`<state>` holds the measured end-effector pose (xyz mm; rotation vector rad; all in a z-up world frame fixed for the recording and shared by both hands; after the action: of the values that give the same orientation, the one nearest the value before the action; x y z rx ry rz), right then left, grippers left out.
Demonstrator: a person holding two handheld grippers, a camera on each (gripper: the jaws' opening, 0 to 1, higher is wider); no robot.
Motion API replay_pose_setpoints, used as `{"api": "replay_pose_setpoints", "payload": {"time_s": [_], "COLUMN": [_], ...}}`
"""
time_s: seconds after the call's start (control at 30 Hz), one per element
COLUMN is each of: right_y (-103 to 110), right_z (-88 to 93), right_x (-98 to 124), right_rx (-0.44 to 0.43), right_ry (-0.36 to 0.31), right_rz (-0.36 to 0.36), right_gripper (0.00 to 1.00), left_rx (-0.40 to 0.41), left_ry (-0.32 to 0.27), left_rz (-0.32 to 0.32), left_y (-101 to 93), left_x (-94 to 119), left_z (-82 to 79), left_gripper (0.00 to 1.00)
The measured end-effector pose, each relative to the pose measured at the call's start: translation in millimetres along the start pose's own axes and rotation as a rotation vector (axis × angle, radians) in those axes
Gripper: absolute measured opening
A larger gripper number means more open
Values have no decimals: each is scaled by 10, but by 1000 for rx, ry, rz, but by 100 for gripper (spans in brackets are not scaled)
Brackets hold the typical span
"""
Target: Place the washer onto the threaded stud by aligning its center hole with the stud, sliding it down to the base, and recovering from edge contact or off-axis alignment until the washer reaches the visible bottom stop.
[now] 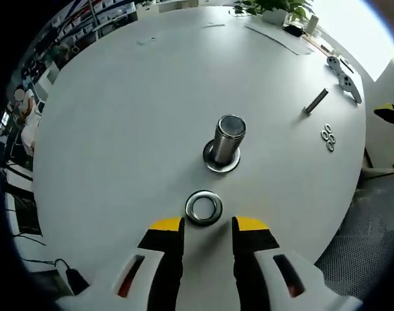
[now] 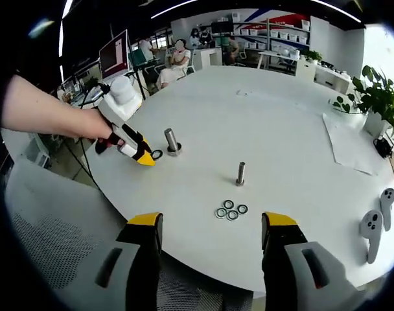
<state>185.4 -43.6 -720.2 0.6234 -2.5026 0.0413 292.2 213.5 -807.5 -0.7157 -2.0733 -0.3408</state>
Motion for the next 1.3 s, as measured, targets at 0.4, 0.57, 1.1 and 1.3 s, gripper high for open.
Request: {"api": "replay_pose_setpoints", "payload": {"time_s": [0.4, 0.57, 1.1, 1.3], "right_y": [21, 23, 12, 2], "right_z": [-1, 23, 78, 77], "right_x": [-11, -19, -22, -19], "right_rx": [11, 12, 11, -15], "right_ry": [3, 14, 43, 38], "right_rz": [-3, -6, -3, 2], "right_gripper": [64, 64, 65, 65], "left_rx": [-71, -88, -115, -162], "left_ry": [47, 82, 93, 134], "left_rz": [24, 24, 44, 67], "left_y": [18, 32, 15, -37], "left_x": [-88, -110, -58, -17], "left_z": [-120, -144, -82, -11], "left_gripper": [25, 24, 21, 21]}}
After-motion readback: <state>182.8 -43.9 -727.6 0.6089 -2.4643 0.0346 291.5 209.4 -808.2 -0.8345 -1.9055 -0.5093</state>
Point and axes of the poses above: the point that each gripper's makers call its tool centre point, and the gripper's own axes: x roughly backward along the fingers, y roughly to its left, z roughly out of its underside, the point moved 6 cm from there along x, roughly backward along the fingers, and after that the axes turned 15 degrees about -y, right-handed, at the moved point
